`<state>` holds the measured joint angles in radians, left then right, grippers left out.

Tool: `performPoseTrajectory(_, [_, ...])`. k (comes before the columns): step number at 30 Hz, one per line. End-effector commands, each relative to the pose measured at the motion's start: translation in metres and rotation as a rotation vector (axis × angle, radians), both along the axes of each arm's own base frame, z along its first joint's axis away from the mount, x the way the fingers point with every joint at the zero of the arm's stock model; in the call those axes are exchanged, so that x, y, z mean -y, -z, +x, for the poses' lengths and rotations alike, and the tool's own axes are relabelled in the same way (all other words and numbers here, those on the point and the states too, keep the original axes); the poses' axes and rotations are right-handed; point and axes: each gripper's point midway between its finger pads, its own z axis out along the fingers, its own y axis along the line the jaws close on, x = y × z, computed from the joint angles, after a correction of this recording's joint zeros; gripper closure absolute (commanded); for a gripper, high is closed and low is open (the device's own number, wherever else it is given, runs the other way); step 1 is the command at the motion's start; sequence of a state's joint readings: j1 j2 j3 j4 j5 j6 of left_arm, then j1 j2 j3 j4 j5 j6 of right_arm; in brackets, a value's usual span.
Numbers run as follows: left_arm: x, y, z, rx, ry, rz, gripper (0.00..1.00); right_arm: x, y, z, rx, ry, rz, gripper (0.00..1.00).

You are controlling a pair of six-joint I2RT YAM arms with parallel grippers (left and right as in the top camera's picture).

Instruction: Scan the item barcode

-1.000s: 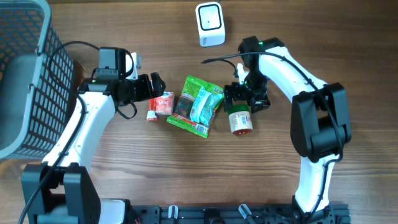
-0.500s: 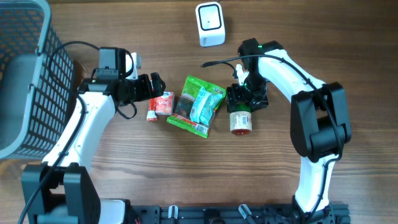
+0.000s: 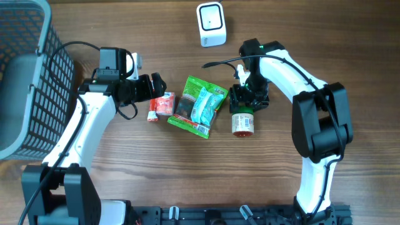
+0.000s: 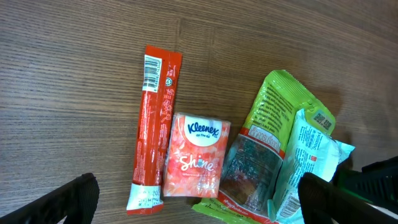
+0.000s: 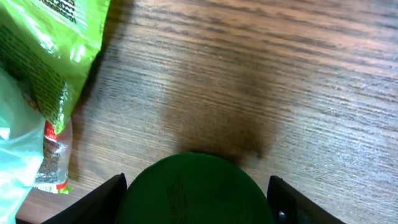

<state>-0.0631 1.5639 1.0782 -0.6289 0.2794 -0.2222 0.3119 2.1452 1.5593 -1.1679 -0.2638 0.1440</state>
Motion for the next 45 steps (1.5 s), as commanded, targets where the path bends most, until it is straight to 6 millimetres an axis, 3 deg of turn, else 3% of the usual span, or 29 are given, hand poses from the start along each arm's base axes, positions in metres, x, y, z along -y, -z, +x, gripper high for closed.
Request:
performPoseTrajectory(1, [-0.001, -0.009, 0.005, 0.028, -0.003, -0.008, 0.0, 0.001, 0.007, -0.001, -0.016, -0.018, -0.016, 0.37])
performPoseTrajectory(5, [-0.001, -0.009, 0.005, 0.028, -0.003, -0.008, 0.0, -0.001, -0.003, 0.005, 0.003, -0.021, -0.012, 0.39])
performPoseTrajectory(15, [-0.001, -0.009, 0.005, 0.028, -0.003, -0.008, 0.0, 0.0, -0.05, 0.021, 0.109, -0.024, -0.013, 0.4])
performPoseTrajectory(21, [-0.001, -0.009, 0.005, 0.028, -0.003, -0.008, 0.0, 0.016, -0.079, 0.031, 0.22, 0.023, -0.098, 0.41])
performPoseTrajectory(25, [-0.001, -0.009, 0.005, 0.028, -0.003, -0.008, 0.0, 0.017, -0.094, 0.038, 0.29, 0.029, -0.094, 0.41])
performPoseTrajectory(36, [-0.001, -0.009, 0.005, 0.028, -0.003, -0.008, 0.0, 0.029, -0.097, 0.09, 0.514, 0.167, -0.181, 0.45])
performPoseTrajectory(40, [-0.001, -0.009, 0.005, 0.028, -0.003, -0.008, 0.0, 0.032, -0.097, 0.095, 0.537, 0.17, -0.201, 0.46])
performPoseTrajectory(45, [-0.001, -0.009, 0.005, 0.028, -0.003, -0.008, 0.0, 0.036, -0.081, 0.094, 0.542, 0.169, -0.222, 0.46])
